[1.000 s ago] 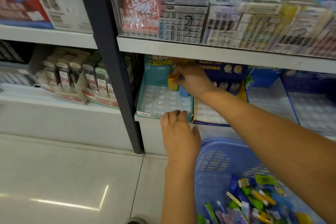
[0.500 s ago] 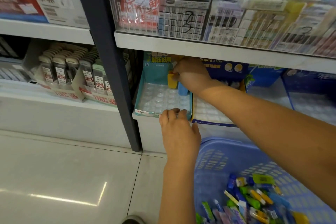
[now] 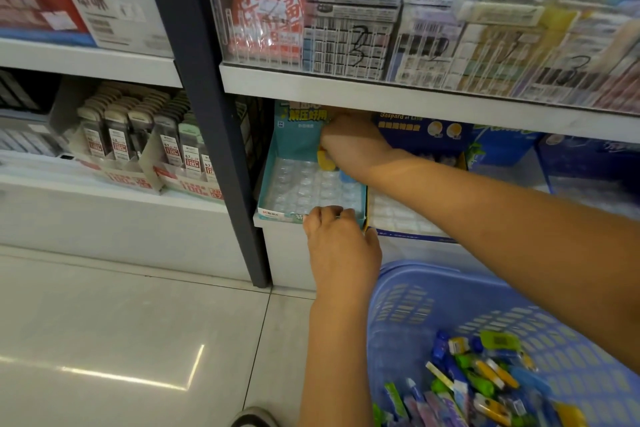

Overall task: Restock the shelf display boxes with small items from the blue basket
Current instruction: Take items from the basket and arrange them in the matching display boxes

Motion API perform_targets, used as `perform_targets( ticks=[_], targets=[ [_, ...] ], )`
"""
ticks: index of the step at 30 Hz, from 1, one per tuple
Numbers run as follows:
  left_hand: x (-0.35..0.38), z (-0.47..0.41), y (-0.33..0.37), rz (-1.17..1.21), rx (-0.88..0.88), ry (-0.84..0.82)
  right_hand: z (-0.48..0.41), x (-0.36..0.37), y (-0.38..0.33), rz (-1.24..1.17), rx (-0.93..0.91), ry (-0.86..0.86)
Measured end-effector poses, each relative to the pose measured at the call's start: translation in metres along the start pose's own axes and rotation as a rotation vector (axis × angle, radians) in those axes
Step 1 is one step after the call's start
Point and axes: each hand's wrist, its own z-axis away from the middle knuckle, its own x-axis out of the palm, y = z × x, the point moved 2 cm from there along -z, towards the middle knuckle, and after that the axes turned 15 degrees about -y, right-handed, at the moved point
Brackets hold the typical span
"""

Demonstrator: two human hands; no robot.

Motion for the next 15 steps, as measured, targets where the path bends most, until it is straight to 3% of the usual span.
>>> perform_targets(
  ticks=[7,10,13,15],
  targets=[
    [-0.006,0.001,0.001,0.0,0.035,-0.032,0.005,-0.002,0.004,-0.046,0.06,-0.041],
    [-0.014,0.01,0.008,0.099,0.101,0.108,0.022,-0.005,0.007,-0.099,0.082,-0.09],
    [-0.01,0.028,0.019,0.237,0.204,0.297,0.084,0.001,0.029,-0.258,0.051,0.05],
    [0.01,0.034,0.026,0.259,0.238,0.192,0.143,0.022,0.053,-0.406,0.103,0.092]
  ],
)
